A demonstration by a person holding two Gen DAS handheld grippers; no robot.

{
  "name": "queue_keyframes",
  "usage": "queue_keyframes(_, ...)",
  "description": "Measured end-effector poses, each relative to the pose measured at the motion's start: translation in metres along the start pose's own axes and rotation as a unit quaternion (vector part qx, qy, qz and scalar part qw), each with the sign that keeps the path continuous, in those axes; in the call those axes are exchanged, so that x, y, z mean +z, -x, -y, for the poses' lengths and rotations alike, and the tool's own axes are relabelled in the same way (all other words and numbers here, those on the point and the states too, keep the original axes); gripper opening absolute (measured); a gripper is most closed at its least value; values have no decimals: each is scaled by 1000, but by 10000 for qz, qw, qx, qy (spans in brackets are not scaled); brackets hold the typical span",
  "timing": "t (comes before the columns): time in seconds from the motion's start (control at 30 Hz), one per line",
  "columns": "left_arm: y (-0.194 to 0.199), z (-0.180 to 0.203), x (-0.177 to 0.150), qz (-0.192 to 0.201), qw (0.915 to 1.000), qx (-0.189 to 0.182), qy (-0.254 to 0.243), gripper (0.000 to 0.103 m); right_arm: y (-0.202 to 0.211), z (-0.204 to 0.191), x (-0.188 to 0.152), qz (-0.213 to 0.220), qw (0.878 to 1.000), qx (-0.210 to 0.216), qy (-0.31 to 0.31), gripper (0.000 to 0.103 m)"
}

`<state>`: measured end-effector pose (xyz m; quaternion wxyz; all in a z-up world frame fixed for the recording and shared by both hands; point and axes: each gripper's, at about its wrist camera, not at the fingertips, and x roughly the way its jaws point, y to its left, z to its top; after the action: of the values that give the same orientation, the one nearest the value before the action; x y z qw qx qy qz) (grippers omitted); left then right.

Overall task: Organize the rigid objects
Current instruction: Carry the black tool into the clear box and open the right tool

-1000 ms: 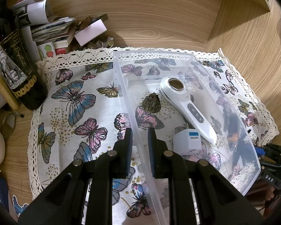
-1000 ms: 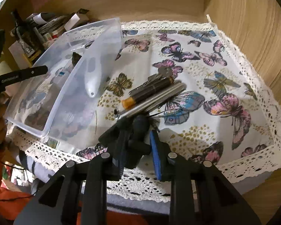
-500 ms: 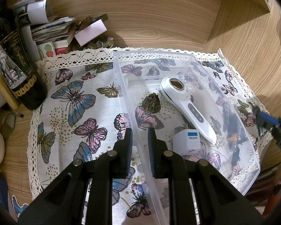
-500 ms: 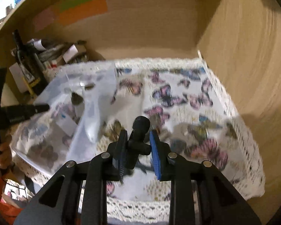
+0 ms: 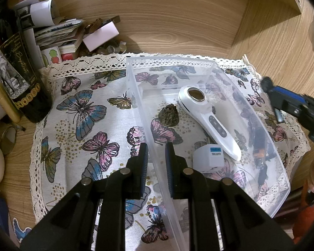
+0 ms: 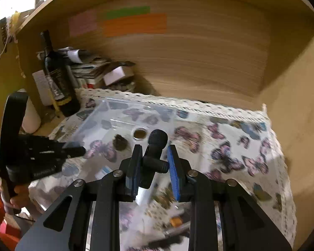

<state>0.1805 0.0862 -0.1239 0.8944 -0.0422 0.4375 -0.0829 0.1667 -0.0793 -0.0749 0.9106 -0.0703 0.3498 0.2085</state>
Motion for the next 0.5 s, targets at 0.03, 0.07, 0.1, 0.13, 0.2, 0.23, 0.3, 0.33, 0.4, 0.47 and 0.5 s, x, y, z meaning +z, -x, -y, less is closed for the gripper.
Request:
queue_keyframes(0.03, 0, 1, -1, 2, 10000, 1, -5, 16, -4, -3, 3, -44, 10000, 58, 53, 23)
queue_keyframes(0.07, 0, 2, -1, 3, 10000, 3, -10, 16, -7, -6, 4, -79, 9999, 94, 102, 23)
queue_keyframes(0.1, 1, 2, -1, 4, 10000, 4, -12, 16, -14, -11, 7, -148, 9996, 155, 194, 23)
queue_keyframes(0.13, 1, 2, -1, 3, 10000, 1, -10, 16, -19, -13, 9, -201, 9993, 188, 248, 23)
queue_keyframes(0.2, 1, 3, -1, 4, 10000, 0, -6, 16, -31, -20, 12, -372, 9982, 299, 361, 23)
queue_keyframes(0.23, 1, 2, -1, 5, 10000, 3, -9, 16, -36, -22, 13, -449, 9976, 357, 396, 23)
queue_keyframes(0.3, 1, 2, -1, 4, 10000, 0, -4, 16, -47, -26, 13, -623, 9961, 448, 444, 23)
queue_keyframes(0.33, 1, 2, -1, 4, 10000, -3, -1, 16, -53, -30, 13, -718, 9950, 482, 497, 23)
queue_keyframes(0.4, 1, 3, -2, 8, 10000, -11, 4, 16, -58, -32, 12, -796, 9941, 475, 567, 23)
queue_keyframes(0.47, 1, 3, -2, 6, 10000, -9, 0, 16, -64, -36, 12, -896, 9926, 459, 678, 23)
queue_keyframes(0.5, 1, 3, -2, 4, 10000, -8, -1, 16, -66, -36, 12, -925, 9923, 416, 715, 23)
